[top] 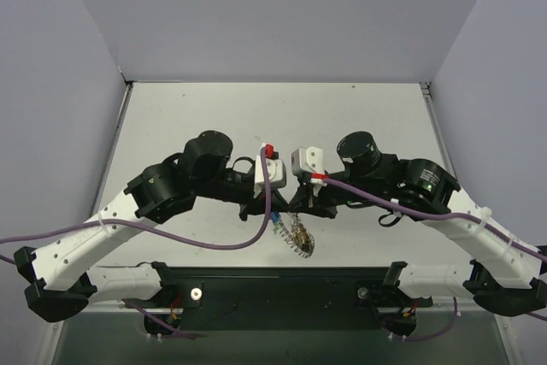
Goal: Put the keys on the keyring
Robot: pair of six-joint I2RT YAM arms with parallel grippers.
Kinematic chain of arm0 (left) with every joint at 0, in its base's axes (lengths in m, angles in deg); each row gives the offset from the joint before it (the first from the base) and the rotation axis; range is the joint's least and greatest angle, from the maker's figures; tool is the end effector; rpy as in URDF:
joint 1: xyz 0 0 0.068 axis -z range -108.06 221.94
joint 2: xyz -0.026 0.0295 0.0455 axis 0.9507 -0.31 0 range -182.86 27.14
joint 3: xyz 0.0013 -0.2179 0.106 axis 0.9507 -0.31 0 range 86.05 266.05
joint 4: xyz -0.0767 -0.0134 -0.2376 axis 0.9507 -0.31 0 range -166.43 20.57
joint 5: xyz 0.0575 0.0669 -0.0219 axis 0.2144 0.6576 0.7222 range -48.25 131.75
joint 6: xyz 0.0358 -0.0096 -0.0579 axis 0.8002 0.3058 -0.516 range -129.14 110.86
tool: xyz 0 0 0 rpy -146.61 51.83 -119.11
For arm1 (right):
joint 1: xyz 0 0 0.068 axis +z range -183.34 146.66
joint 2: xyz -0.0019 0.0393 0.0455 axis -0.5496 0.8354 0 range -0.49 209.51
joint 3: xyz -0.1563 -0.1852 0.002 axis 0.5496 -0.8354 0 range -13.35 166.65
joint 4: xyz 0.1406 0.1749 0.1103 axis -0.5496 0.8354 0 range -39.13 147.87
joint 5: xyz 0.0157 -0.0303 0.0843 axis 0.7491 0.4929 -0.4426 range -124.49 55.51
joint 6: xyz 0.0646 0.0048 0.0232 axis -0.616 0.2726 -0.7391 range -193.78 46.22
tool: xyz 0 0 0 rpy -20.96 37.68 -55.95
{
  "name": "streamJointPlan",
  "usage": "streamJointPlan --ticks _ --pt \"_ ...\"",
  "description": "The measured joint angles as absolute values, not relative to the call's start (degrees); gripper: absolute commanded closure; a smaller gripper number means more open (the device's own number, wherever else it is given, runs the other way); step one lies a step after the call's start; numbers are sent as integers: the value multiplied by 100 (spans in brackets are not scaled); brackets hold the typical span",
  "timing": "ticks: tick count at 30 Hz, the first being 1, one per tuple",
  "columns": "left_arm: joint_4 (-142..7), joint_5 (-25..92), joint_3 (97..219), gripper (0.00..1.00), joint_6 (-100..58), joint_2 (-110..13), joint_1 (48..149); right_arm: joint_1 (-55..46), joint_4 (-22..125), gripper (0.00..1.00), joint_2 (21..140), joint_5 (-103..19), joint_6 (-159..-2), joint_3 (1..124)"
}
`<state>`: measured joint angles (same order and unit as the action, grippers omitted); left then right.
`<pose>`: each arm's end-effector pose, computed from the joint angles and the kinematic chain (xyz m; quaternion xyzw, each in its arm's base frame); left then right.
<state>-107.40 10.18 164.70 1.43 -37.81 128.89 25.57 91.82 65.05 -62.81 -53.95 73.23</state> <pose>0.1087 -0.2206 0.3876 0.5719 0.5900 -0.4157 0.3900 0.0989 0.2150 0.4227 -0.6121 0.5246 0.3750 0.4577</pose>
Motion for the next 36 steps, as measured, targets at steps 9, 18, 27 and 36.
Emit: streamJointPlan --ticks 9,18,27,36 --pt "-10183 979 15957 100 16 -3584 12889 2546 9208 92 6479 -6196 -5410 7201" --pt "-9505 1219 15312 100 -174 -3058 12889 2553 8369 44 5945 -6115 -5559 6762" --pt "-9245 1311 15196 100 -270 -2970 12889 2553 7940 63 5460 -6078 -5574 6473" --pt "-9053 1326 15196 100 -303 -2887 12889 2420 7895 75 5495 -6183 -5557 6217"
